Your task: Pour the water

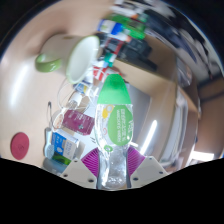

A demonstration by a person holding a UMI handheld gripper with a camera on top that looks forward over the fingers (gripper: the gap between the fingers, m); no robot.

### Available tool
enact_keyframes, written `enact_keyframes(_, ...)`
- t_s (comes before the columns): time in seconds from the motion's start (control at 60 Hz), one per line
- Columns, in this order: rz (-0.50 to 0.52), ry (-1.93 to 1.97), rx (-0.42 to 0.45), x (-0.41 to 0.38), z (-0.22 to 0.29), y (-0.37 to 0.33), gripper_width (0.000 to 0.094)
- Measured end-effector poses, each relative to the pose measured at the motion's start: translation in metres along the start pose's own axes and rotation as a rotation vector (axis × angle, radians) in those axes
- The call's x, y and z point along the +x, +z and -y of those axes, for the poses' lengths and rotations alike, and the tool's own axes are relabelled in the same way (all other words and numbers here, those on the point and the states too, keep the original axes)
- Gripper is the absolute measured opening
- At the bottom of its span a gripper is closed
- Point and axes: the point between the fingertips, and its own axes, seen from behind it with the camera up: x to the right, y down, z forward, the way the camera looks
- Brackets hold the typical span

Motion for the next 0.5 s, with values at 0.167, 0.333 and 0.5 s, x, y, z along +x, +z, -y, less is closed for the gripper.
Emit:
enact_keyframes(0.167, -0.058, -0.363, 0.087, -0.004, 0.046, 0.011, 0.0332)
enact_keyframes(0.333, -0.099, -0.421, 0.101, 0.009, 0.063, 0.013, 0.0332)
enact_keyframes(0.5, -0.106, -0.461, 0.102, 0.012, 0.063, 0.016, 0.0331)
